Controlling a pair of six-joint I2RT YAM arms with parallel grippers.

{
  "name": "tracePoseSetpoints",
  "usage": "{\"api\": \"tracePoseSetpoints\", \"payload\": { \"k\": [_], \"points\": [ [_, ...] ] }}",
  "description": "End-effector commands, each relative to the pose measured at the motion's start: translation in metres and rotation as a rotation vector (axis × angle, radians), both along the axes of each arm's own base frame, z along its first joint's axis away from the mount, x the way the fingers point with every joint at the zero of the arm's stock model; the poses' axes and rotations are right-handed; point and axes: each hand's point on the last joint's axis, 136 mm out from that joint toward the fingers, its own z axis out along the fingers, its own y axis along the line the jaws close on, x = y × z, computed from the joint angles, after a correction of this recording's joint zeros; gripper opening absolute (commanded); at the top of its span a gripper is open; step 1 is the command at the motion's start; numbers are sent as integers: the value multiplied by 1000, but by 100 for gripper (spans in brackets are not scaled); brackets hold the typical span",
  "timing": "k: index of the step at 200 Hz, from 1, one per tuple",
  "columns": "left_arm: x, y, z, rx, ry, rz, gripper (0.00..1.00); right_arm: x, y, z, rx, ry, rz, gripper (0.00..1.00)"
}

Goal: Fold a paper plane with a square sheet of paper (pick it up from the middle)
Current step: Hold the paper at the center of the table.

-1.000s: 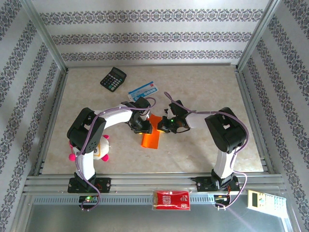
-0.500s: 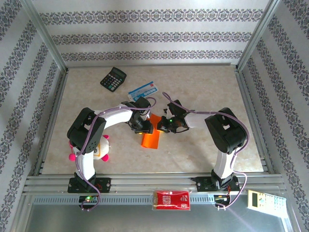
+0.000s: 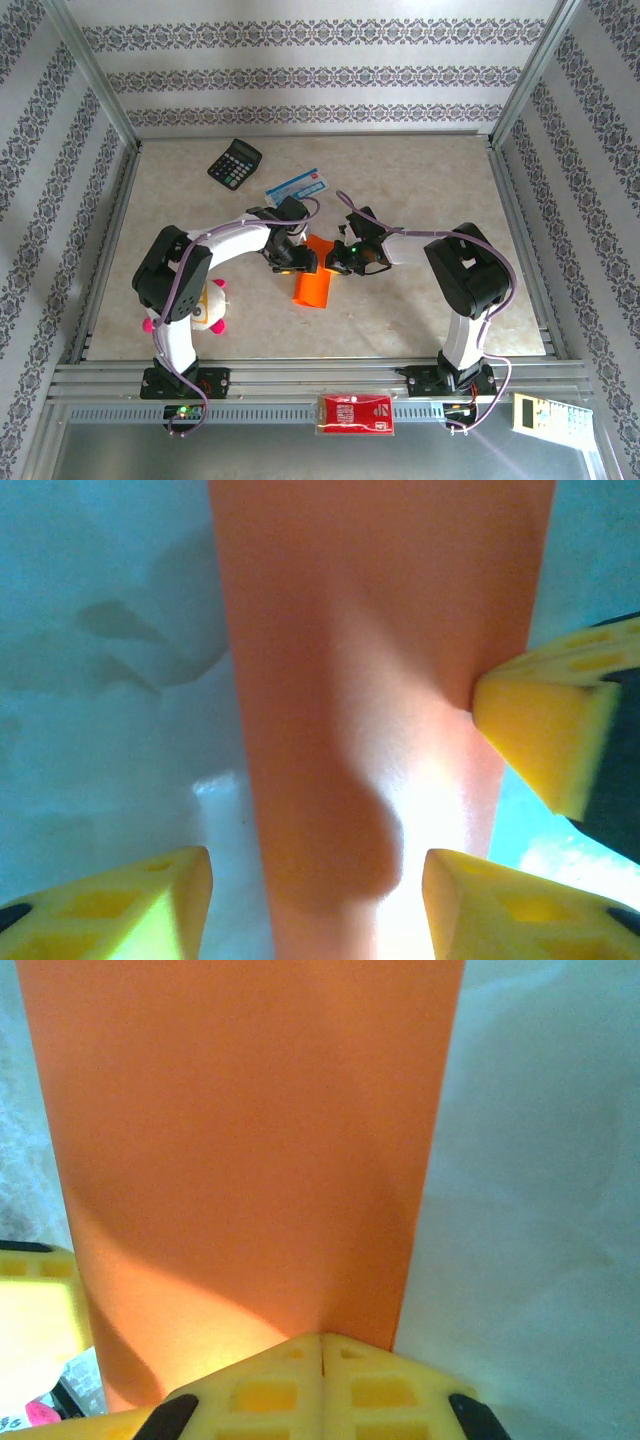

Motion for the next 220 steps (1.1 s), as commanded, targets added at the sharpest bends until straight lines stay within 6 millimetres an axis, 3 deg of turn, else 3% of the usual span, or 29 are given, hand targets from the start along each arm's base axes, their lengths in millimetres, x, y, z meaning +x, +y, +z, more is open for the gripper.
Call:
{"api": "tracePoseSetpoints", "payload": {
  "k": [1, 23, 43, 64, 91, 142, 220],
  "points": [
    [1, 8, 32, -22, -57, 42, 59, -38, -47, -66, -276, 152, -33, 0],
    [5, -13, 53, -185, -95, 80, 54, -38, -46, -67, -276, 150, -32, 0],
    [6, -30, 62, -293, -91, 88, 43, -38, -47, -68, -280, 151, -36, 0],
    [11, -38, 55, -310, -68, 82, 30, -38, -47, -68, -279, 151, -38, 0],
    [14, -47, 43, -329, -32, 68, 23, -39, -47, -68, -279, 149, -38, 0],
    [18, -28, 10, -226, 9, 96, 19, -39, -48, -67, -281, 147, -41, 0],
    [12, -8, -21, -195, 57, 142, 19, -39, -47, -70, -290, 152, -36, 0]
  ]
}}
